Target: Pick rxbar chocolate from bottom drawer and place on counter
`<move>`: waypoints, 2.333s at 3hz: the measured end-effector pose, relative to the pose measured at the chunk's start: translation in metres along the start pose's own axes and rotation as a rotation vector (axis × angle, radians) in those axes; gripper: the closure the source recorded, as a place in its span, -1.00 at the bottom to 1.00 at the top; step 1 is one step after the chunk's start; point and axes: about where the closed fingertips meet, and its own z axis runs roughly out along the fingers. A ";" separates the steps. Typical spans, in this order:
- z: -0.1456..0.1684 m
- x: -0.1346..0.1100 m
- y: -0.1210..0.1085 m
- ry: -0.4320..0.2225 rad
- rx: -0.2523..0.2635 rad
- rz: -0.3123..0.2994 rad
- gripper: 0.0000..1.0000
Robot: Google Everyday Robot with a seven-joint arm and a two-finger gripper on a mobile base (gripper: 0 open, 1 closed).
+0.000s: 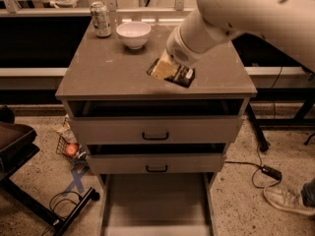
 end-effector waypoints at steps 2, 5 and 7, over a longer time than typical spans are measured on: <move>0.040 0.006 -0.114 -0.036 -0.023 0.063 1.00; 0.055 -0.005 -0.200 -0.192 0.051 0.093 0.65; 0.065 -0.006 -0.196 -0.188 0.036 0.092 -0.59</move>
Offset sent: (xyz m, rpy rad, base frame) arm 0.2039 -0.0478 0.0814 0.1755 -0.1266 -0.0284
